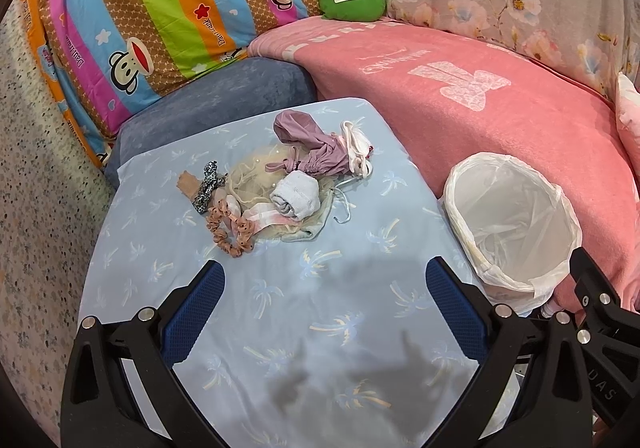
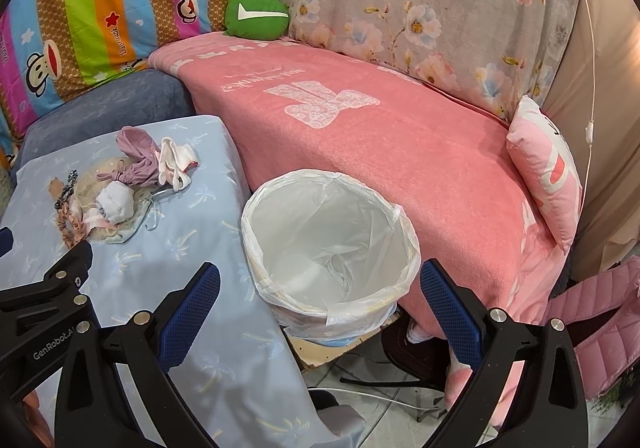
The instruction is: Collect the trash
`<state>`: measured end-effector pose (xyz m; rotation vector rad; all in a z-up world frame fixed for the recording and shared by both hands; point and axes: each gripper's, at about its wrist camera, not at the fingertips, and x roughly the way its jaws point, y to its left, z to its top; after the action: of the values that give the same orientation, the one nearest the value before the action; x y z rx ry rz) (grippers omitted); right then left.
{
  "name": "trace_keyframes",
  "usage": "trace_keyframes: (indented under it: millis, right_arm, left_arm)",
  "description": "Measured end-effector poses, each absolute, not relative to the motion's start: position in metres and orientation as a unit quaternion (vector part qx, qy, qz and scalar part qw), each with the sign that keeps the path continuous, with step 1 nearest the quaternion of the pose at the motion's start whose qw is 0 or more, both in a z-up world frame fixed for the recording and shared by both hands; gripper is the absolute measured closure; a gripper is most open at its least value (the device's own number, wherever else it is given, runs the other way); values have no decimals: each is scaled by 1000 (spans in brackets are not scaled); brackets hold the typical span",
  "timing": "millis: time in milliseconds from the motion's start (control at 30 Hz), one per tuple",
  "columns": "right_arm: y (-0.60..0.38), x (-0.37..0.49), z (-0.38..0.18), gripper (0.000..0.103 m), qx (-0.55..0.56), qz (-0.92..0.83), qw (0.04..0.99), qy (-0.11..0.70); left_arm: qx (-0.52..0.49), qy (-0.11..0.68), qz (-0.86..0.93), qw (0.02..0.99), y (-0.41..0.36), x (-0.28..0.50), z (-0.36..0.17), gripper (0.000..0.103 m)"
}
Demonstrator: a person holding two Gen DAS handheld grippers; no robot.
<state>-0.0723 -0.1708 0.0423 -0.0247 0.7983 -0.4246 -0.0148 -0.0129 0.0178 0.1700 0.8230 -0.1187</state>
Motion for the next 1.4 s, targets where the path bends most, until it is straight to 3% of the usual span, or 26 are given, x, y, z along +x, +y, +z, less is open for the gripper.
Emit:
trace_keyframes:
  millis: [933, 1400]
  right_arm:
    - [-171, -71, 44, 6, -15, -206, 899, 386]
    - [-155, -53, 35, 7, 8, -196, 906, 375]
  left_arm:
    - [77, 404, -62, 909, -13, -17, 17, 7]
    - [57, 416, -69, 905, 18, 13, -8, 7]
